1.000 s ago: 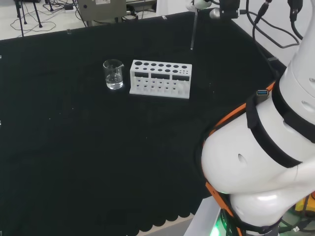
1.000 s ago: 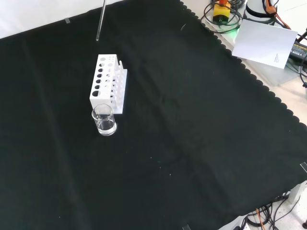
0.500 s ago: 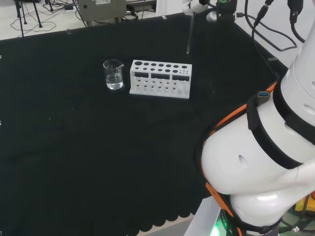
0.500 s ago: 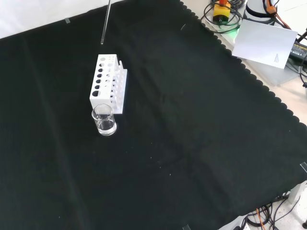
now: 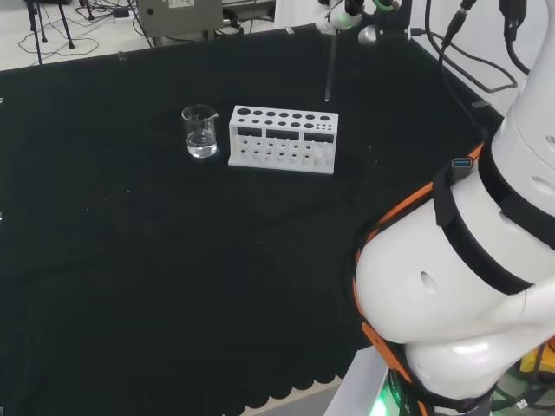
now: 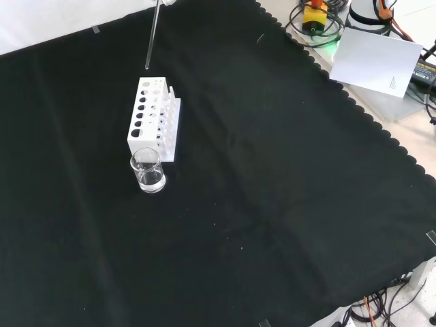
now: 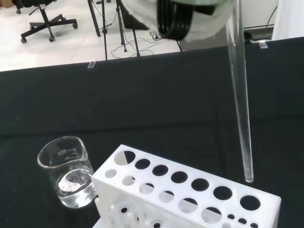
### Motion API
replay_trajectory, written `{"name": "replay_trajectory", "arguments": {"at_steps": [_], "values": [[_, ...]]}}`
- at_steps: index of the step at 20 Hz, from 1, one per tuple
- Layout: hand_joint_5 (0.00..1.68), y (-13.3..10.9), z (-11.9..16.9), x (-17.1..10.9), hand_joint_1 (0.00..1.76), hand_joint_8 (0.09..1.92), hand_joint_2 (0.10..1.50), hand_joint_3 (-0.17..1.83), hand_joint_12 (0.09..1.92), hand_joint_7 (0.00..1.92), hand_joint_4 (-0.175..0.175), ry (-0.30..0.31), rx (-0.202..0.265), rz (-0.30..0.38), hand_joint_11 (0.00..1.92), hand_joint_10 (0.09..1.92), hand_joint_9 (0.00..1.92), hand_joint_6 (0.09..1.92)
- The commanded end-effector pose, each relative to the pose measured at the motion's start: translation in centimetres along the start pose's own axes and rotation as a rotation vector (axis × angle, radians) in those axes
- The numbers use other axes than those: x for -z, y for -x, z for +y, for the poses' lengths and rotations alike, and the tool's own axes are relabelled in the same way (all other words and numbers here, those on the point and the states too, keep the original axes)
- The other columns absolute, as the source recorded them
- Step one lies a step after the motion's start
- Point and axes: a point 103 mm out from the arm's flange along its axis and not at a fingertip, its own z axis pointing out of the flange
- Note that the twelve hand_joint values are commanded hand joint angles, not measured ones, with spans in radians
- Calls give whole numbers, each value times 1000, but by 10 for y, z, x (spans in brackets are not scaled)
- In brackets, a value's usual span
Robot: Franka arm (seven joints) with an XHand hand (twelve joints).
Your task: Put the glass rod back on the white test tube rack.
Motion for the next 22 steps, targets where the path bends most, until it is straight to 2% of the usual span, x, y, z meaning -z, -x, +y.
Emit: {"name": "replay_trajectory", "arguments": {"at_steps": [1, 12, 22], "values": [[1177, 0, 4, -8, 1301, 1117, 889, 338, 807, 1133, -175, -16, 1, 4, 1190, 751, 1644, 422], [1178, -1, 16, -18, 1301, 1117, 890, 336, 806, 1132, -175, -28, 8, 14, 1190, 751, 1644, 420], [1179, 2, 15, -19, 1301, 1117, 892, 333, 805, 1132, -175, -27, -2, 15, 1190, 751, 1644, 418]]}}
